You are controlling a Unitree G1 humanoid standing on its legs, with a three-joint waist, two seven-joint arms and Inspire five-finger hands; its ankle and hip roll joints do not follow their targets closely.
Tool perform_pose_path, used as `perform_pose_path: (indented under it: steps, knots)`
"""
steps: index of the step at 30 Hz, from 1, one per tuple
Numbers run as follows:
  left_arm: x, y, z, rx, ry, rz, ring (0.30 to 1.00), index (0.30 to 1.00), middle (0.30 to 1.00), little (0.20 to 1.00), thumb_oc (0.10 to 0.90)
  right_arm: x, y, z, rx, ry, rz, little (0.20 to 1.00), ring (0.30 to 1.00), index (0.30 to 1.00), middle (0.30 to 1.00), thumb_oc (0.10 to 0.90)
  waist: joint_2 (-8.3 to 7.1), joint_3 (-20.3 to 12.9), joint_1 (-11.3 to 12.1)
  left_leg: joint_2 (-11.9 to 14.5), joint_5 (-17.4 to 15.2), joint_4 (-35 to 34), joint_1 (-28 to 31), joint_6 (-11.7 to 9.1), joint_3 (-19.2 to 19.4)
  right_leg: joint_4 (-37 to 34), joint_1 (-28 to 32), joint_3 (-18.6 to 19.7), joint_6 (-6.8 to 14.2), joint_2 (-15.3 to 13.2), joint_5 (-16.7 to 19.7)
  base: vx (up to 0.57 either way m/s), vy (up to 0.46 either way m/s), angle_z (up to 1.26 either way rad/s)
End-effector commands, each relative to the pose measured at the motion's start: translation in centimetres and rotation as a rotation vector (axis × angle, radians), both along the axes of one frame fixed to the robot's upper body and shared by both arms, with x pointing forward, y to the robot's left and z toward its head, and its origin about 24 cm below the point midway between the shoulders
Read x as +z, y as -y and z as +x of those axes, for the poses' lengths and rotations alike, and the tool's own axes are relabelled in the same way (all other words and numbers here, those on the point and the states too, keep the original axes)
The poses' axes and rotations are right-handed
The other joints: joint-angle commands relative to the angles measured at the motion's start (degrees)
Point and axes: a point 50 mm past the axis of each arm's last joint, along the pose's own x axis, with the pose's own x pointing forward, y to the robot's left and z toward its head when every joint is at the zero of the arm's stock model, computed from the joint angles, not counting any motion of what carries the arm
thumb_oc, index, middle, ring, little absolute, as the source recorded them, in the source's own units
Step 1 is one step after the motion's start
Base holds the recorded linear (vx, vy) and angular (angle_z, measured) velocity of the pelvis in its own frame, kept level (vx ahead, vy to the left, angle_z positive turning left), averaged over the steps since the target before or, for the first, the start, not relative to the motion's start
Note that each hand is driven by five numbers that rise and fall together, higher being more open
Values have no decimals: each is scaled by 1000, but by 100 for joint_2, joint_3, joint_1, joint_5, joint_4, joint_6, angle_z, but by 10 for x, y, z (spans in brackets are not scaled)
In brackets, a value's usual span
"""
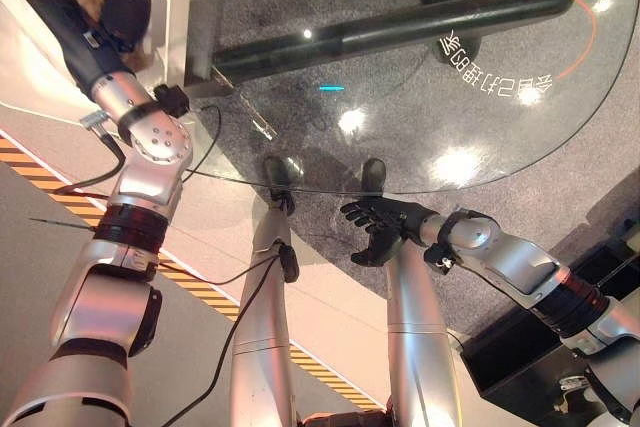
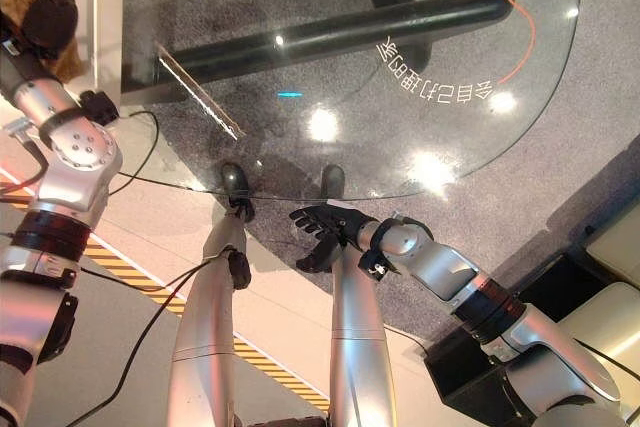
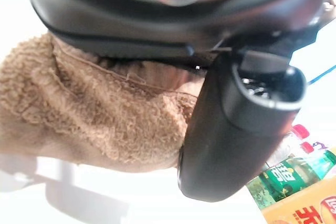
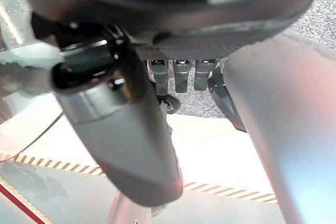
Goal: Wipe the table with a cloth and put it in the basket.
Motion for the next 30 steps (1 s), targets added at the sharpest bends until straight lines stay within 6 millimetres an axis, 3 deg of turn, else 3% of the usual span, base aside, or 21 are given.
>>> perform_pose_path:
  steps: [1, 4, 7, 9, 11, 12, 14, 15, 16, 17, 18, 19, 20, 22, 23, 24, 25, 28, 29, 30]
  knots:
    - [15, -21, -9, 22, 77, -28, 900, 900, 900, 900, 800, 0, -5, -2, 18, 1, 54, 900, 900, 900, 900, 800, -19, -138, 29, -459, -944, 752, 38, -65, 228, -1207, 264, 84, 202, 512, 644, 0, 0, 0]
    - [19, -21, -7, 4, 61, -23, 900, 900, 900, 900, 800, 7, -6, 2, 20, 24, 59, 900, 900, 900, 900, 800, -34, -138, 8, -462, -759, 673, -86, -31, 301, -1302, 153, 48, 172, 493, 812, -39, -29, 0]
    - [16, -21, -5, -1, 37, -16, 900, 900, 900, 900, 800, 4, -6, 1, 22, 16, 64, 900, 900, 900, 900, 800, -49, -138, 22, -453, -869, 684, 61, -58, 249, -1283, 299, 43, 197, 508, 708, -24, -49, 2]
    - [19, -21, -5, -7, 40, -9, 900, 900, 900, 900, 800, 8, -7, 2, 23, 34, 66, 900, 900, 900, 900, 800, -57, -138, 14, -456, -739, 633, -41, -31, 303, -1344, 205, 13, 168, 493, 830, -41, -50, 4]
    - [14, -21, -4, -9, 16, -10, 900, 900, 900, 900, 800, 3, -8, 0, 22, 19, 70, 900, 900, 900, 900, 800, -46, -138, 30, -455, -905, 682, 127, -66, 233, -1274, 363, 19, 190, 516, 669, -6, -29, 4]
    - [19, -21, -4, -12, 31, -14, 900, 900, 900, 900, 800, 8, -8, 2, 21, 38, 69, 900, 900, 900, 900, 800, -44, -138, 16, -464, -744, 633, -20, -26, 295, -1340, 222, 3, 157, 493, 823, -10, -20, 3]
    - [14, -22, -3, -15, 17, -23, 900, 900, 900, 900, 800, 3, -8, 1, 20, 27, 71, 900, 900, 900, 900, 800, -29, -138, 30, -457, -871, 671, 113, -51, 236, -1296, 350, 10, 180, 498, 701, 0, 0, 0]
    - [18, -22, -4, -16, 28, -27, 900, 900, 900, 900, 800, 6, -8, 2, 22, 39, 72, 900, 900, 900, 900, 800, -29, -138, 19, -461, -747, 631, 4, -21, 290, -1354, 243, -7, 157, 473, 823, 31, -27, 1]
    - [11, -24, -4, -17, 11, -35, 900, 900, 900, 900, 800, 1, -9, 0, 24, 22, 73, 900, 900, 900, 900, 800, -15, -138, 43, -459, -916, 671, 196, -58, 221, -1291, 425, -3, 187, 490, 656, -53, -35, 0]
    - [15, -24, -5, -16, 25, -36, 900, 900, 900, 900, 800, 5, -9, 1, 24, 38, 73, 900, 900, 900, 900, 800, -17, -138, 31, -468, -754, 620, 57, -21, 284, -1360, 294, -25, 159, 462, 811, 31, -19, 1]
    - [9, -24, -4, -15, 7, -36, 900, 900, 900, 900, 800, 0, -9, -1, 24, 21, 74, 900, 900, 900, 900, 800, -11, -138, 46, -463, -918, 666, 220, -58, 220, -1294, 449, -11, 188, 486, 650, -59, -29, 1]
    - [13, -24, -5, -13, 19, -40, 900, 900, 900, 900, 800, 4, -8, 0, 23, 39, 71, 900, 900, 900, 900, 800, -10, -138, 38, -473, -758, 599, 125, -14, 286, -1374, 360, -40, 158, 458, 797, 35, -15, 1]
    - [7, -25, -4, -12, 2, -41, 900, 900, 900, 900, 800, -1, -8, -2, 23, 23, 71, 900, 900, 900, 900, 800, -4, -138, 54, -468, -919, 641, 295, -49, 224, -1313, 523, -26, 187, 481, 636, 0, 0, 0]
    - [11, -26, -6, -12, 14, -41, 900, 900, 900, 900, 800, 3, -8, -1, 21, 44, 71, 900, 900, 900, 900, 800, 1, -138, 50, -476, -764, 575, 210, -7, 288, -1400, 447, -55, 162, 447, 779, 0, 0, 0]
    - [6, -26, -5, -11, -3, -40, 900, 900, 900, 900, 800, -1, -8, -3, 21, 28, 72, 900, 900, 900, 900, 800, 8, -138, 65, -472, -926, 618, 375, -42, 226, -1340, 604, -42, 192, 468, 623, -58, -31, 2]
    - [10, -27, -6, -7, 4, -40, 900, 900, 900, 900, 800, 3, -9, -2, 22, 45, 73, 900, 900, 900, 900, 800, 10, -138, 58, -474, -775, 572, 266, -8, 288, -1419, 507, -70, 166, 426, 774, 41, -10, 2]
    - [4, -27, -6, -5, -14, -40, 900, 900, 900, 900, 800, -2, -9, -4, 22, 29, 73, 900, 900, 900, 900, 800, 16, -138, 74, -468, -937, 617, 430, -44, 225, -1355, 662, -56, 196, 448, 616, 0, 0, 0]
    - [0, -29, -7, 9, -19, -49, 900, 900, 900, 900, 800, -3, -10, -6, 22, 26, 76, 900, 900, 900, 900, 800, 23, -138, 95, -485, -961, 602, 536, -28, 213, -1369, 758, -74, 192, 443, 588, -3, -18, 1]
    - [5, -32, -9, 17, -1, -54, 900, 900, 900, 900, 800, 0, -10, -5, 25, 41, 75, 900, 900, 900, 900, 800, 18, -138, 89, -487, -816, 549, 451, 14, 278, -1442, 676, -112, 163, 408, 729, -14, -39, 3]
    - [1, -33, -10, 24, -13, -57, 900, 900, 900, 900, 800, -3, -10, -8, 26, 29, 74, 900, 900, 900, 900, 800, 27, -138, 108, -483, -946, 590, 596, -11, 228, -1392, 818, -103, 186, 421, 598, -56, -38, 2]
